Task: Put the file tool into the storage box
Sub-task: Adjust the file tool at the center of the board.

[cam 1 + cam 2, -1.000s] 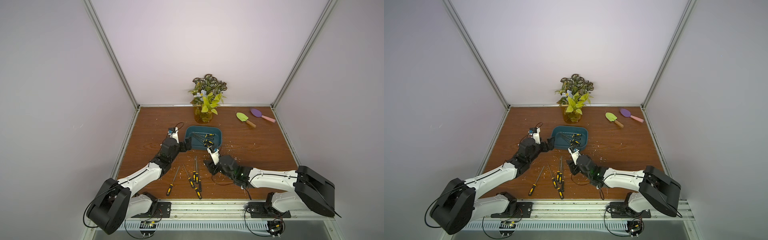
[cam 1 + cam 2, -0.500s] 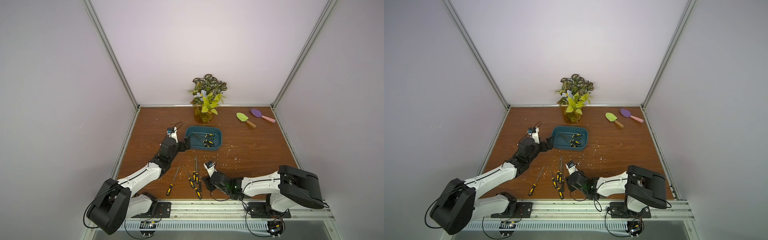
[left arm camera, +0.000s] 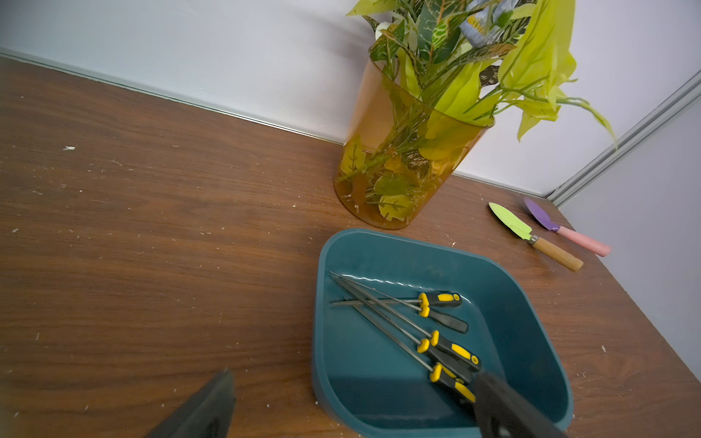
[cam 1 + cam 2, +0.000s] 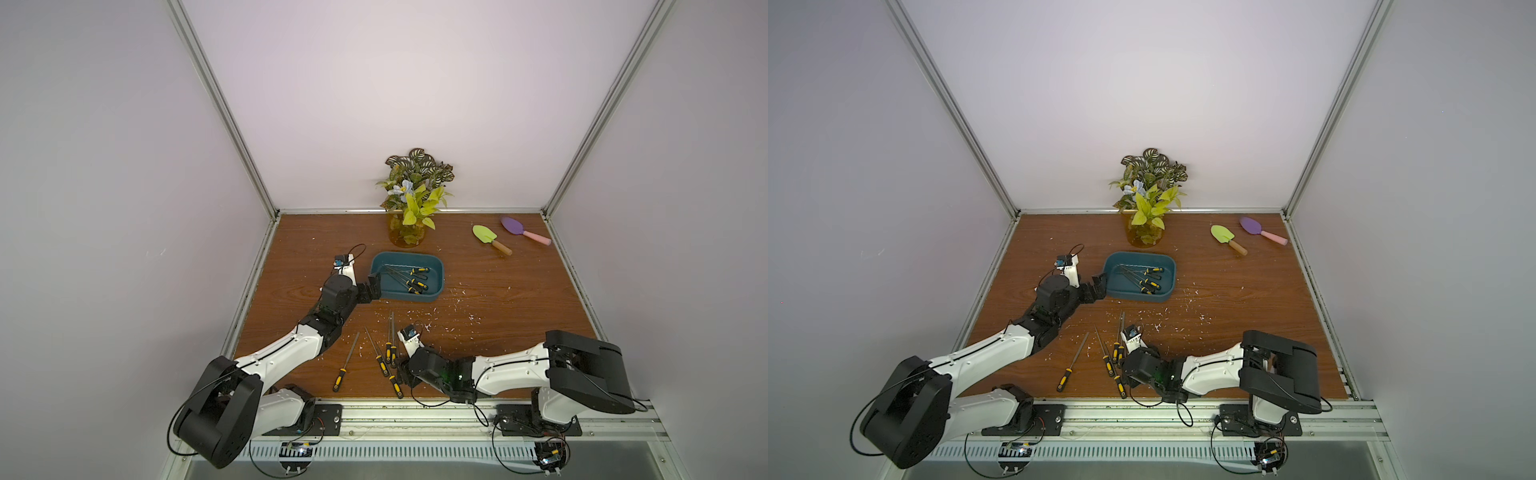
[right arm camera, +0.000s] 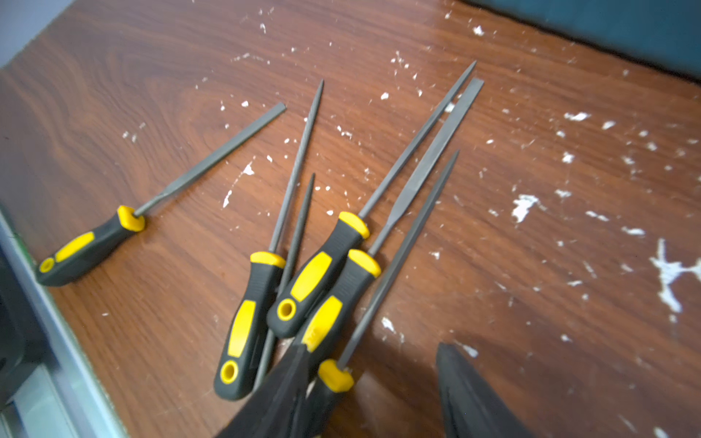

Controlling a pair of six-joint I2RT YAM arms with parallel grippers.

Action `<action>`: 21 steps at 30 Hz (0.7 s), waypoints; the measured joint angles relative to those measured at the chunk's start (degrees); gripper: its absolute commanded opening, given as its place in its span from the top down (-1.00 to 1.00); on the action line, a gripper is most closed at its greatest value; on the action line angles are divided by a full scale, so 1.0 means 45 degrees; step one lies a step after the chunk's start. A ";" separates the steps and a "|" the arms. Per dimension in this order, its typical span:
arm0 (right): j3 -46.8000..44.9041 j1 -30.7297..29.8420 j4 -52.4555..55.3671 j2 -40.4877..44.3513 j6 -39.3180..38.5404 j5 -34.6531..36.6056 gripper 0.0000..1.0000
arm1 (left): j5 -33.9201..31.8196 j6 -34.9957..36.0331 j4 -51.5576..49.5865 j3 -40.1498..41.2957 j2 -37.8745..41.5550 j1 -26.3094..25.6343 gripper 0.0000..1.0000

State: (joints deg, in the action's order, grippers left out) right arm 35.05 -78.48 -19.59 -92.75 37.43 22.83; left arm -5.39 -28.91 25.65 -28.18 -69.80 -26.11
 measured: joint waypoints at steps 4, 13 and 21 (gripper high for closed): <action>0.0398 -0.0214 0.0330 -0.0257 0.0219 0.0384 -0.16 | 0.0000 0.0000 0.0000 0.0000 -0.0136 0.0000 -0.99; 0.0835 -0.0359 0.1399 -0.0393 0.0602 0.1399 -0.10 | 0.0010 0.0000 0.0010 0.0000 -0.0155 0.0005 -0.99; 0.1127 -0.0350 0.2244 -0.0515 0.0826 0.2599 0.02 | 0.0015 0.0000 0.0015 0.0000 -0.0155 0.0005 -1.00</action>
State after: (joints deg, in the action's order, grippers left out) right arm 40.12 -80.05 -9.50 -95.07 41.15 34.52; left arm -5.32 -28.91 25.71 -28.18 -70.50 -26.09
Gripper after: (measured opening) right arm 0.499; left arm 0.998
